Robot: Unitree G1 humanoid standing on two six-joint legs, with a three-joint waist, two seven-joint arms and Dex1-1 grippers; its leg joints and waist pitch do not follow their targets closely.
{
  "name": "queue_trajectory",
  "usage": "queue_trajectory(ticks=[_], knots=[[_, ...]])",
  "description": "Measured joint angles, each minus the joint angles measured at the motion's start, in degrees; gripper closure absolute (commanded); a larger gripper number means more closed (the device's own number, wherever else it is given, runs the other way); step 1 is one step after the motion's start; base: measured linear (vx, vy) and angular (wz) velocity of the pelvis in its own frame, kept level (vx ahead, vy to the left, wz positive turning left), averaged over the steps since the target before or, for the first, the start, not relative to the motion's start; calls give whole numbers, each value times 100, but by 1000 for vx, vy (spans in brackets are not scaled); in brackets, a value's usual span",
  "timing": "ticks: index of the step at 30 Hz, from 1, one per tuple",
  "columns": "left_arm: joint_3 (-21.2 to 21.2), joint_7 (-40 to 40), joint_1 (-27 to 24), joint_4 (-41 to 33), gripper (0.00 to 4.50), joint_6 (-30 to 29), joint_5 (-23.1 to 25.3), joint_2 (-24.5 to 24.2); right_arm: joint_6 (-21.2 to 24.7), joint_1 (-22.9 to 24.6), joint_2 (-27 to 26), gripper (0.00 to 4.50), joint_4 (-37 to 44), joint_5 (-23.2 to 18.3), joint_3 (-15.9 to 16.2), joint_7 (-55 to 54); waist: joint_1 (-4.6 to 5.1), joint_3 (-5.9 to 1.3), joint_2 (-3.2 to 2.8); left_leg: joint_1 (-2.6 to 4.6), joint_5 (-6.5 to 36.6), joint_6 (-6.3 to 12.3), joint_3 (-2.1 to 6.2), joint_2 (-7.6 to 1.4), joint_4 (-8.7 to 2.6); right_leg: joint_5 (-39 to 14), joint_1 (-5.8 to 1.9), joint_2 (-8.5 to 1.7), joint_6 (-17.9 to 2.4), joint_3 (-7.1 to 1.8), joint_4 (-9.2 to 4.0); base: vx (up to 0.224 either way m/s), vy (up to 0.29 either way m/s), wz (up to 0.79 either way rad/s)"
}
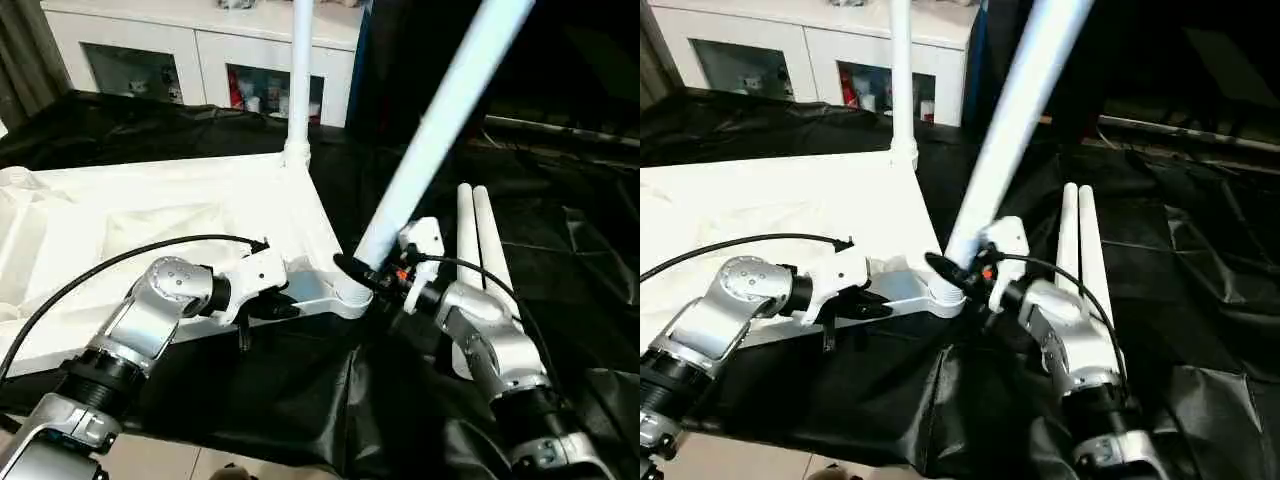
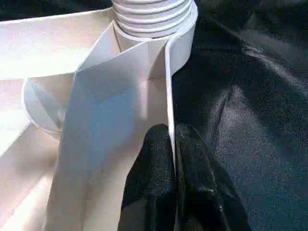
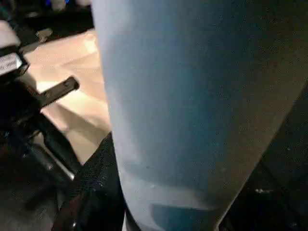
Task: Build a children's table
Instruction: Insert table leg to table base
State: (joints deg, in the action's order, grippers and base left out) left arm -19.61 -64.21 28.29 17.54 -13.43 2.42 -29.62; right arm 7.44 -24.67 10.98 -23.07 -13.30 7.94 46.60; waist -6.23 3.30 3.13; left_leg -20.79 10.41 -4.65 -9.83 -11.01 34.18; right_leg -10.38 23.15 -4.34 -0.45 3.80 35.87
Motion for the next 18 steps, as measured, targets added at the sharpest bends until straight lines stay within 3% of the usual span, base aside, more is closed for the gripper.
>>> queue_trajectory(ticks=[7, 18], knots=[[-1, -73, -104, -109, 450, 18, -9, -93, 197, -194, 185, 259, -110, 55, 210, 459, -13, -61, 99, 3, 0, 0, -1, 0, -10, -9, -5, 0, 10, 0, -14, 0, 0, 0], [-41, -453, -139, -89, 450, 313, -112, -141, -202, -246, 444, 259, -427, -65, 217, 1532, -61, -62, 85, 1, 1, 0, -1, 1, -14, 2, -13, 0, -15, 1, -26, 0, 0, 0]])
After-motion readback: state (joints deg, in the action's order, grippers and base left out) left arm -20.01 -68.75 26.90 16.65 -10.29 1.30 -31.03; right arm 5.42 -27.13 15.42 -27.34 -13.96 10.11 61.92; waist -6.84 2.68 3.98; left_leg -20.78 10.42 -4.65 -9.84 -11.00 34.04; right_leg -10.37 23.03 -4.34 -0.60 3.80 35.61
